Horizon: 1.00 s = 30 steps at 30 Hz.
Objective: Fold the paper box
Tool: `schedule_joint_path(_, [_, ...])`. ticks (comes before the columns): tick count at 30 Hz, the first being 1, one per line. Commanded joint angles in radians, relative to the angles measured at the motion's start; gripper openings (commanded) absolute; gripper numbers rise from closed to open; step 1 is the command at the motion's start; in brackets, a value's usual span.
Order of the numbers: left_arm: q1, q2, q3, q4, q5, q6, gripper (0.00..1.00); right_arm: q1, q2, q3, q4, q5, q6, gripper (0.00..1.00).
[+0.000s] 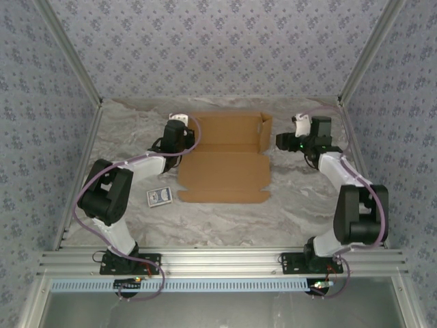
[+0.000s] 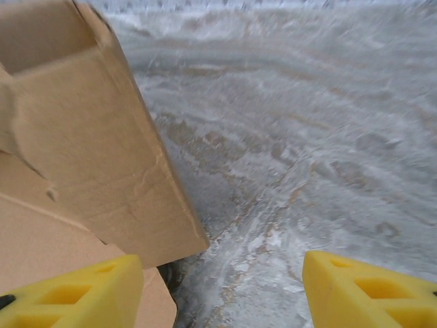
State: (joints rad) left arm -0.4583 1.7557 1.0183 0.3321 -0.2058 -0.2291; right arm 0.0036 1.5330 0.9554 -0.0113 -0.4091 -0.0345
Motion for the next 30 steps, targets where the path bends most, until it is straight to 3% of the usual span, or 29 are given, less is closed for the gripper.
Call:
schedule_joint_path(1, [0.003,-0.047,0.031,0.012,0.017,-0.006,0.0,0.014,0.074,0.077,0.017,-0.077,0.002,0.63])
schedule_joint_path(9, [0.004,-0.048,0.03,0.013,0.02,-0.001,0.0,0.056,0.217,0.199,0.017,-0.154,-0.035,0.58])
schedule_joint_path(18, [0.003,-0.044,0.034,0.016,0.03,-0.001,0.0,0.104,0.282,0.292,0.011,-0.161,-0.061,0.51])
schedule_joint_path(26, [0.003,-0.044,0.034,0.016,0.04,0.0,0.0,0.162,0.336,0.361,0.006,-0.005,-0.076,0.49])
schedule_joint_path(30, [0.003,-0.044,0.032,0.017,0.043,0.0,0.0,0.184,0.346,0.367,0.035,0.073,-0.069,0.43])
